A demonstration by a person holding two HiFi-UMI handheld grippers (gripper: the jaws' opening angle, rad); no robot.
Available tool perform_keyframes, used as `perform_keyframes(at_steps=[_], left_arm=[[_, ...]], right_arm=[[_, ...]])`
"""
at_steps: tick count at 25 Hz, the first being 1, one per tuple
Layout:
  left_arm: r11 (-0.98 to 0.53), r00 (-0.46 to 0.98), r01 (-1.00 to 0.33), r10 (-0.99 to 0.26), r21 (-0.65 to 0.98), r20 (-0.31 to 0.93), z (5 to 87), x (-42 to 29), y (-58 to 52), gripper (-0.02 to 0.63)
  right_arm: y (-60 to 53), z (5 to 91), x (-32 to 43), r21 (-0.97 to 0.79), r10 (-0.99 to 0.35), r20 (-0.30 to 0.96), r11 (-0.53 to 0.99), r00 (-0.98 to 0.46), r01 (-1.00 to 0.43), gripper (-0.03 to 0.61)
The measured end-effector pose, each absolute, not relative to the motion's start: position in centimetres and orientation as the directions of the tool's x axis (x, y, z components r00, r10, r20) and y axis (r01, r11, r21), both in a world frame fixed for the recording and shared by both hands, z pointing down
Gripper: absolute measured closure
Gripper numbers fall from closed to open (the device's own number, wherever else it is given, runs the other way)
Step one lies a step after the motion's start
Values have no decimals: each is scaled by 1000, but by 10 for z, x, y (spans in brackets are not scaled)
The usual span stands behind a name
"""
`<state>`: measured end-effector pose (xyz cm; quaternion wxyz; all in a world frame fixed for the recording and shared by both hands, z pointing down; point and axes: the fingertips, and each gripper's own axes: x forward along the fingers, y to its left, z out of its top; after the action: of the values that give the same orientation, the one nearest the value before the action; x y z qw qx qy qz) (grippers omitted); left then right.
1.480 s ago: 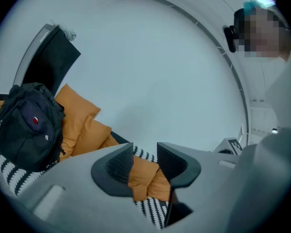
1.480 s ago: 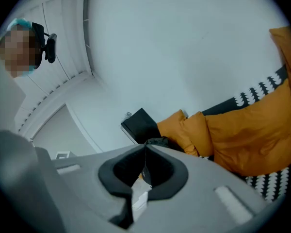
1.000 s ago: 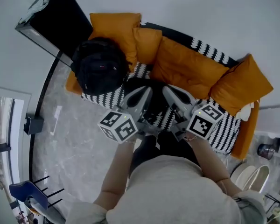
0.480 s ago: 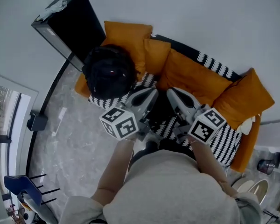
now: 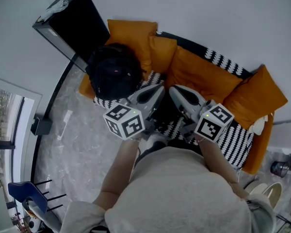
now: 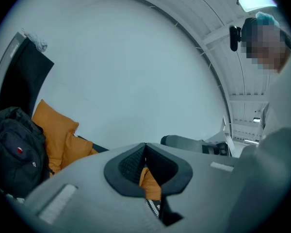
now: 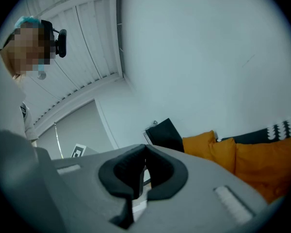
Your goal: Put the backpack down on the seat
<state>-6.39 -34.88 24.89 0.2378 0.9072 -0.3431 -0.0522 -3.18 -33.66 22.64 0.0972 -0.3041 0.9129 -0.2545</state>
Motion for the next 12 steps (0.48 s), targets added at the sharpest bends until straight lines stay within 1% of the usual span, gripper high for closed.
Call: perform_keyframes(at_steps=[6,12], left_arm=[[-643,762,-598,-641,478,90,254,-62,-342,606],[-666,787,-572,-610,479,91,256,-58,-330,606]], right_arm=[[-331,242,-35,-528,-584,24,682,-811,-506,575],[-325,249,-36,-531,-572,40,682,-819,-503,575]])
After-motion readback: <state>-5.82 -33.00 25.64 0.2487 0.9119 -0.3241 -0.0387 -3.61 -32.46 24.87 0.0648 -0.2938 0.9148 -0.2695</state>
